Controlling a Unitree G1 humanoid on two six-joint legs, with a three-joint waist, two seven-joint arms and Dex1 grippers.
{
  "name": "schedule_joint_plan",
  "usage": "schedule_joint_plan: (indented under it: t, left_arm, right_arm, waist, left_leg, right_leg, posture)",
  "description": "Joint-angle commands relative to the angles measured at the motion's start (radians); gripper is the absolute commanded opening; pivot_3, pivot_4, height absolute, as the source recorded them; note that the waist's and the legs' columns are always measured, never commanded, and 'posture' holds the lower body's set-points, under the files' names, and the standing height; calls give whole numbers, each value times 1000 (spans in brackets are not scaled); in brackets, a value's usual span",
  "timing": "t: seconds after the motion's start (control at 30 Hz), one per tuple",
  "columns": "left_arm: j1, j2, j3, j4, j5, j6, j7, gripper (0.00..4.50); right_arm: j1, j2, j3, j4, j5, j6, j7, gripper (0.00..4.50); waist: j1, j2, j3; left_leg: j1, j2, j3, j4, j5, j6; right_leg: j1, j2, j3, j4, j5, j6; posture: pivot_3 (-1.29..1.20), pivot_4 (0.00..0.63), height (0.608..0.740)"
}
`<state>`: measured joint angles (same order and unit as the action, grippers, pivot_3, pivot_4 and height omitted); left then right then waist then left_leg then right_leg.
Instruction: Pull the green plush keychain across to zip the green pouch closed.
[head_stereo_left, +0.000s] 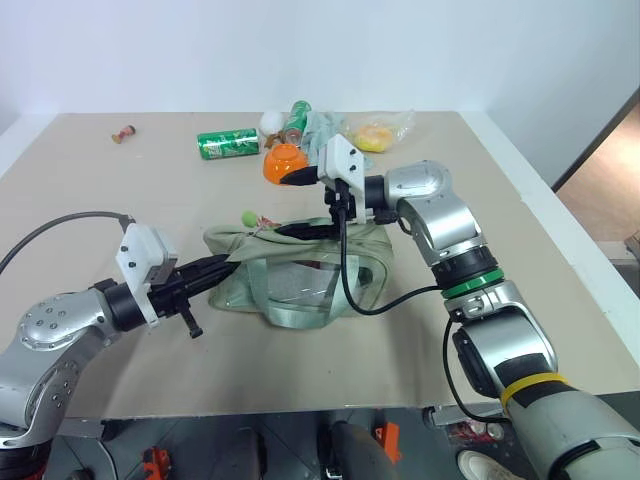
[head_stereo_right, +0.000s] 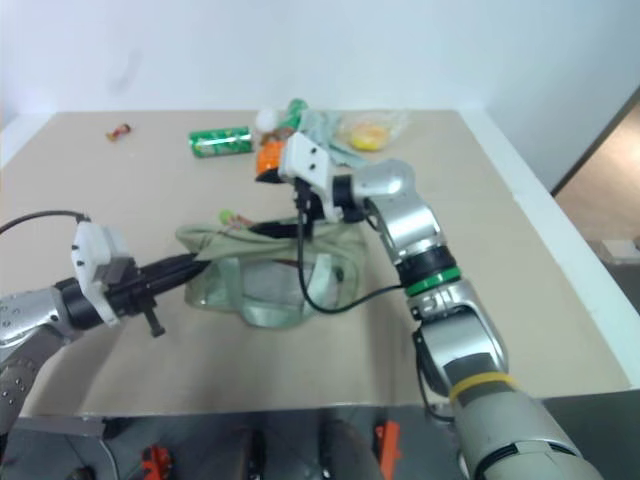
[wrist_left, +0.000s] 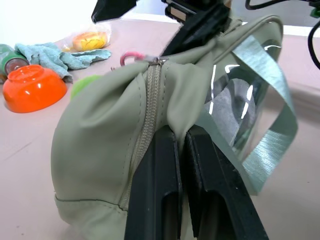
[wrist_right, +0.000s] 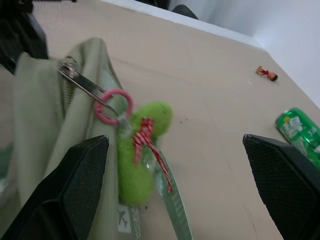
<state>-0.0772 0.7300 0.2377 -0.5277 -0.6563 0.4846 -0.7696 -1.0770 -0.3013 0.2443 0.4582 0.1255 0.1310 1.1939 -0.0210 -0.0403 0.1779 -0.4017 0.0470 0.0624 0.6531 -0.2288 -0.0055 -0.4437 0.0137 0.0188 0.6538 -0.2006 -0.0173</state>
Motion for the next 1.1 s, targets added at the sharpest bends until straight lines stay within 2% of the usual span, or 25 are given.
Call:
schedule_joint_plan:
  t: [0.03, 0.3, 0.53, 0.7, 0.8, 1.1]
  left_arm:
    - [-14, 11, -7, -8, 7, 1, -4, 0]
    - [10, 0, -19, -56, 0, -3, -7, 0]
    - [10, 2, -8, -47, -2, 0, -3, 0]
    - [2, -1, -18, -41, 2, -1, 3, 0]
    - [-1, -1, -18, -35, 4, -2, 4, 0]
    - [-5, 2, -10, -19, 11, -4, 1, 0]
  right_arm:
    - [12, 30, 35, -48, -7, 8, 8, 4471]
    - [17, 63, 64, -19, -42, 12, 7, 4471]
    - [48, 35, 98, -77, -35, 57, 99, 4471]
    - [51, 69, 91, -65, -37, 52, 72, 4471]
    - [42, 87, 79, -52, -32, 45, 57, 3660]
    - [6, 114, 46, -17, -20, 25, 49, 479]
  waist:
    - [0, 0, 0]
    - [0, 0, 0]
    - [0, 0, 0]
    - [0, 0, 0]
    - [0, 0, 0]
    - [0, 0, 0]
  left_leg:
    - [0, 0, 0, 0, 0, 0]
    - [0, 0, 0, 0, 0, 0]
    - [0, 0, 0, 0, 0, 0]
    - [0, 0, 0, 0, 0, 0]
    - [0, 0, 0, 0, 0, 0]
    - [1, 1, 0, 0, 0, 0]
  right_leg:
    - [0, 0, 0, 0, 0, 0]
    - [0, 0, 0, 0, 0, 0]
    - [0, 0, 0, 0, 0, 0]
    - [0, 0, 0, 0, 0, 0]
    - [0, 0, 0, 0, 0, 0]
    - [0, 1, 0, 0, 0, -1]
  posture:
    - [0, 150, 740]
    - [0, 150, 740]
    - [0, 150, 740]
    - [0, 150, 740]
    - [0, 150, 740]
    - [0, 150, 740]
